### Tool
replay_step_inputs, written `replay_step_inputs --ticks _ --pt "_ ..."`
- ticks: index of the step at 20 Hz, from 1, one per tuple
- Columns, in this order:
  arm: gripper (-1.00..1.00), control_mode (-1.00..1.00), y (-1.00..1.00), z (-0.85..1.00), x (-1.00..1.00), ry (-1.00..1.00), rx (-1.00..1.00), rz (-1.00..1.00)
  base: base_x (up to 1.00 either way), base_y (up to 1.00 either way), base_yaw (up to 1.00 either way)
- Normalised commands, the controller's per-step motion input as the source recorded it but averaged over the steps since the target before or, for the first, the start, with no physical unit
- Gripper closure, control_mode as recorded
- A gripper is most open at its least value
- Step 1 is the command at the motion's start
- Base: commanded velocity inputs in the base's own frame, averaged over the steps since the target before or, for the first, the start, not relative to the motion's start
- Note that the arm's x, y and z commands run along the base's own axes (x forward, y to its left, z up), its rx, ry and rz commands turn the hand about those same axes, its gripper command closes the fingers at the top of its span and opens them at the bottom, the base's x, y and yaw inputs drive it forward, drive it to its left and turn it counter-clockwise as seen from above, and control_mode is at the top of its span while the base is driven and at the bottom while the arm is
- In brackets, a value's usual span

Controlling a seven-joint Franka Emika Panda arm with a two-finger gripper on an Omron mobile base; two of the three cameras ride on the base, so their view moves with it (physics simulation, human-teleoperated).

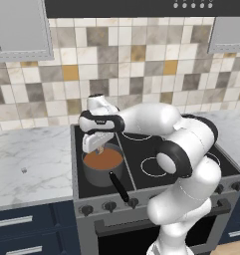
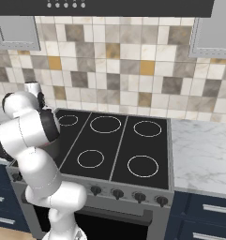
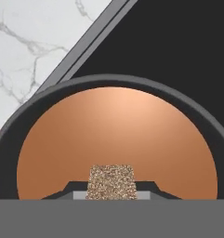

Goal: Pick up the sugar cube(s) and place them in the saucepan with hot chocolate.

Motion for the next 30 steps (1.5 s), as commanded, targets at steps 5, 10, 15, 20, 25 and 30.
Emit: replay_step_inputs --ticks 5,10,15,20,25,30 --pt "1.0 -1.0 0.0 0.0 0.0 0.0 0.0 0.0 0.0 0.0 0.0" --pt "1.0 -1.0 0.0 0.11 0.0 0.0 0.0 0.0 0.0 0.0 0.0" --pt "-1.0 -1.0 0.0 0.11 0.0 0.0 0.0 0.0 0.0 0.0 0.0" --pt "-1.0 -1.0 0.0 0.03 0.0 0.0 0.0 0.0 0.0 0.0 0.0" --pt "-1.0 -1.0 0.0 0.0 0.0 0.0 0.0 0.0 0.0 0.0 0.0" --pt "-1.0 -1.0 0.01 0.32 -0.06 0.0 0.0 0.02 0.0 0.0 0.0"
